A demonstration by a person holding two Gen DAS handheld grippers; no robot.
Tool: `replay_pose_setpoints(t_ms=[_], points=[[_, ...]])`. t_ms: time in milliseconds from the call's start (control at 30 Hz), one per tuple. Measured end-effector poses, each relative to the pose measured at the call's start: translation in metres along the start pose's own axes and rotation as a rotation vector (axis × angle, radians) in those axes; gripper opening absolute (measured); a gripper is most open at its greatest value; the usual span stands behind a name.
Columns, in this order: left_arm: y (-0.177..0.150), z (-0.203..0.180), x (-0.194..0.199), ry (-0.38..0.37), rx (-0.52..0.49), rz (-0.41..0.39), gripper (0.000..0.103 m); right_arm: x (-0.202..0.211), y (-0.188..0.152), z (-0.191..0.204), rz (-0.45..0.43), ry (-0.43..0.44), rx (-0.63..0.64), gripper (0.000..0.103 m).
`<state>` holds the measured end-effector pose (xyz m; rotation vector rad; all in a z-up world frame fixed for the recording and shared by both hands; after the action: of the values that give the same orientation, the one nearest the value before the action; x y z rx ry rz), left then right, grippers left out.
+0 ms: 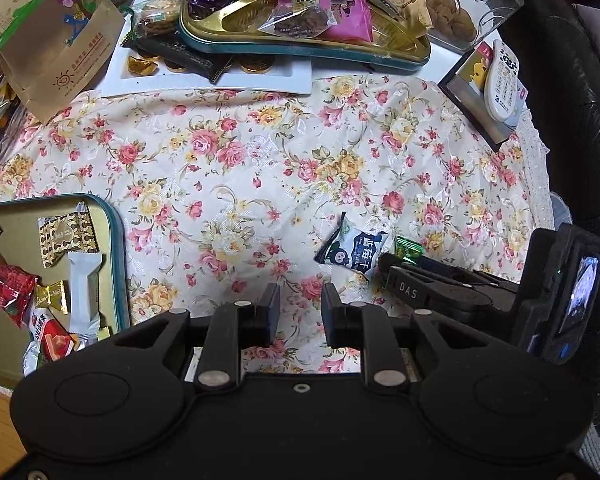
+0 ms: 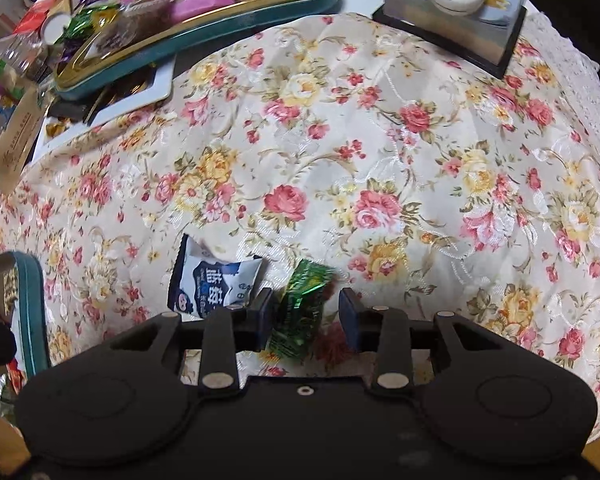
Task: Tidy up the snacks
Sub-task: 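Close the right tool on the green-wrapped candy and lift it, then lower the left tool onto the blue-and-white packet and close on it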
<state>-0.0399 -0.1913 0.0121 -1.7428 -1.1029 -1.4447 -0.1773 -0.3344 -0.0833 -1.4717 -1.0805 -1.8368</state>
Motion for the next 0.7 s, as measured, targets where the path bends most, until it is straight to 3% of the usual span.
replay_pose_setpoints(t_ms=[67, 200, 233, 400, 700], points=[[0.000, 0.000, 0.000, -0.002, 0.000, 0.003, 0.029, -0.001, -0.001, 0.005, -0.009, -0.011, 0.025, 0.039], [0.002, 0.004, 0.002, -0.011, 0.008, 0.003, 0.029, 0.000, -0.004, 0.016, -0.018, -0.046, 0.090, 0.021], [0.003, 0.006, 0.002, -0.010, 0.013, 0.000, 0.029, 0.000, -0.004, 0.016, -0.016, -0.039, 0.092, 0.021], [0.009, 0.015, 0.001, 0.007, 0.042, -0.009, 0.029, 0.006, -0.002, 0.001, -0.013, 0.019, 0.000, 0.020], [0.008, 0.004, -0.019, 0.021, 0.031, 0.004, 0.029, 0.034, 0.010, -0.045, -0.012, 0.032, -0.207, 0.020]])
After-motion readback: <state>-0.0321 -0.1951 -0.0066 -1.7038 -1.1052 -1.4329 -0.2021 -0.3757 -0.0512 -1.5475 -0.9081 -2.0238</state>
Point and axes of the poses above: each gripper's, at about its wrist camera, not at the fingertips, and x roughly against the way its jaws point, z to its left, y to its top, the point moved 1 cm from there along -x, roughly the way its jaws point, and after that the axes turned 14 degrees about x, right-handed, at the moved point
